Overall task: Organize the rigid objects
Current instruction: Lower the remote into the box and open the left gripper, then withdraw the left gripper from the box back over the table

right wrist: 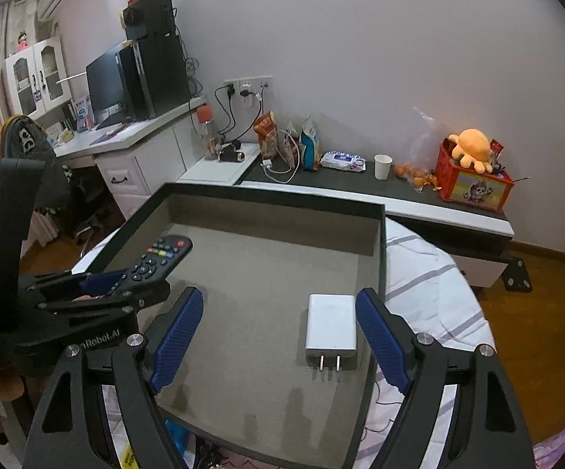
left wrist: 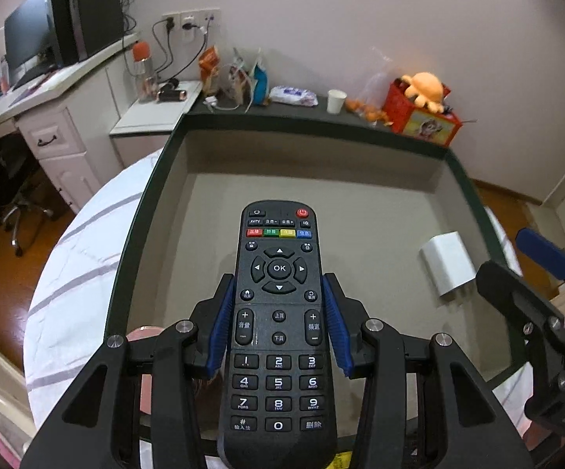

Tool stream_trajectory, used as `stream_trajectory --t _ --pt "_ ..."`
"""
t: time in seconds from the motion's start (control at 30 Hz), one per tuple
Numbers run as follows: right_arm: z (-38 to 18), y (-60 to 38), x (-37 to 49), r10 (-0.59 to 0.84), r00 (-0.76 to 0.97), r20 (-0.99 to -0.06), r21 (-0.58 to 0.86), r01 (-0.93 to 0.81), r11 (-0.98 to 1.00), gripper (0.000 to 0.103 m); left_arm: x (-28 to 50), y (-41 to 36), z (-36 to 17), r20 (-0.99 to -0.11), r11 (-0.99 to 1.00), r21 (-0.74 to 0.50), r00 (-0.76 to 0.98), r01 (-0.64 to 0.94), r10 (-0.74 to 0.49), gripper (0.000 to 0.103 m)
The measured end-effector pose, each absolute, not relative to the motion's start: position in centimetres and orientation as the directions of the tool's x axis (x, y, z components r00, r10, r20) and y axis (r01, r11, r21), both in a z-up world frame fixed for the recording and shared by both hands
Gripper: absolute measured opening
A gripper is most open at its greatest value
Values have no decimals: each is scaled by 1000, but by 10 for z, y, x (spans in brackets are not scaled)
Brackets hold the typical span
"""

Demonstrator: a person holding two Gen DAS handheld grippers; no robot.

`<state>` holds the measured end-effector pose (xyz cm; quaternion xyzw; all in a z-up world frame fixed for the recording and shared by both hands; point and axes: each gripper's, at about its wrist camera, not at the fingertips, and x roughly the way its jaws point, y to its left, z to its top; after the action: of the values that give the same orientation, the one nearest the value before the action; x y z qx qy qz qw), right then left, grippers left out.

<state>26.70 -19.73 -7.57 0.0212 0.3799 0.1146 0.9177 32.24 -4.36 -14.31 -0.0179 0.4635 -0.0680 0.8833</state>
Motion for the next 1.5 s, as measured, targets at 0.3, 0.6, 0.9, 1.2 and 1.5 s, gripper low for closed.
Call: stream_trajectory --t 0.3,0.6,0.9,1.2,1.5 --pt "-84 -198 270 231 669 -706 131 -197 971 82 331 -55 -156 -823 995 -56 559 88 -96 44" --pt "-85 -203 269 225 665 -712 128 -191 973 82 333 -59 -159 -827 998 3 560 65 -34 45" --pt "-84 -207 266 218 662 -717 127 -184 975 82 330 -62 -159 -839 995 53 544 78 2 57" --pt "-65 -218 246 201 697 -688 131 -153 980 82 286 -48 -105 -767 995 -42 635 85 -87 95" --pt "-38 -222 190 163 729 -664 116 -114 987 82 198 -19 -61 -690 995 -23 719 97 -86 103"
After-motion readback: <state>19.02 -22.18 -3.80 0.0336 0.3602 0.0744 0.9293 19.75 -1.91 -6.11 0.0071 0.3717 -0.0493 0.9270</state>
